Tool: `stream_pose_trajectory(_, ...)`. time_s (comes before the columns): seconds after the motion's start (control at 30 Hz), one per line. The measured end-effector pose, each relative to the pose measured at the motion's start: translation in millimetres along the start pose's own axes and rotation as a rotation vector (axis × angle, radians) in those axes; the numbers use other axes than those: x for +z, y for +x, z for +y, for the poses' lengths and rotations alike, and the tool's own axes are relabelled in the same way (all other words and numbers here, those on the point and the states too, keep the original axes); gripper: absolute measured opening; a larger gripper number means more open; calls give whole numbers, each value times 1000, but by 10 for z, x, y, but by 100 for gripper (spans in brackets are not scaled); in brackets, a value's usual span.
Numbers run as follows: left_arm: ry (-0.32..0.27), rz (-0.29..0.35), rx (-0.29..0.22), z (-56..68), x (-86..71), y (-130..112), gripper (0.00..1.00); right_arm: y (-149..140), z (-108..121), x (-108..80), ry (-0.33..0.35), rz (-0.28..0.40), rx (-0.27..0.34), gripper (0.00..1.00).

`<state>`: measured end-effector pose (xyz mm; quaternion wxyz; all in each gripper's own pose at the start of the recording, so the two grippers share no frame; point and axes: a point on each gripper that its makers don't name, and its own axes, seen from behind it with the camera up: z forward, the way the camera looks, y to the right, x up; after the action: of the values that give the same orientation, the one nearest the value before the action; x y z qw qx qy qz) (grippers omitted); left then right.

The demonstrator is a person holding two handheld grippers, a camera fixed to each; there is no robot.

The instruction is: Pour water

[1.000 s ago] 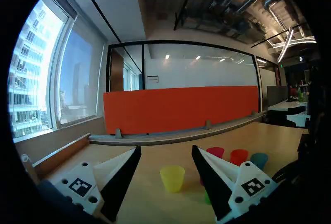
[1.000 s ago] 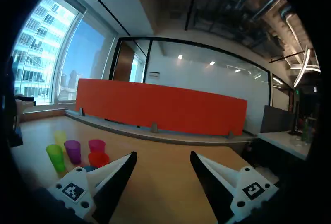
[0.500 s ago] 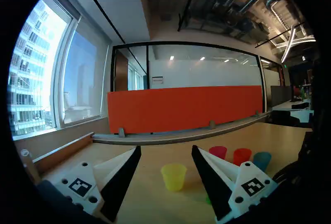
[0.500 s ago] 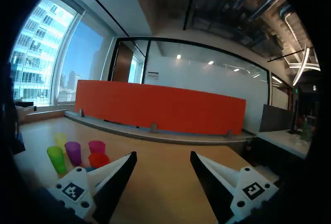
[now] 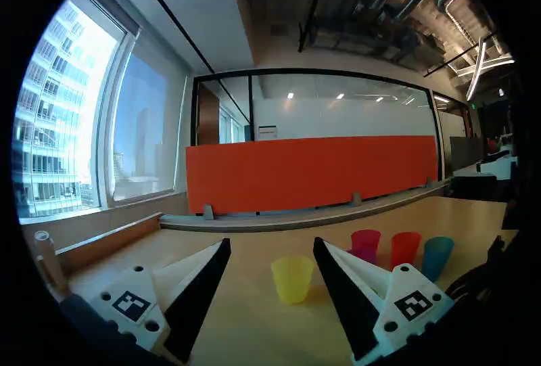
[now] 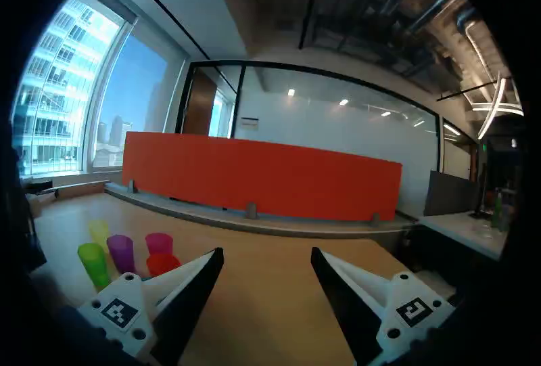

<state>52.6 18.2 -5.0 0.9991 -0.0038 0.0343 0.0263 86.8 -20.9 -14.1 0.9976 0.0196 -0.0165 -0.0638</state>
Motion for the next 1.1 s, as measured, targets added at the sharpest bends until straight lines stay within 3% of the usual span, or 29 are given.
stream_pose_trajectory(0.4, 13, -5, -28, -122, -46, -238, 90, -32, -8, -20, -9, -14, -4, 100)
stream_pose_trajectory(1.1, 0, -21, -32, -120, -30, -392, 90, -1, 11, -1, -11, -15, 3, 100)
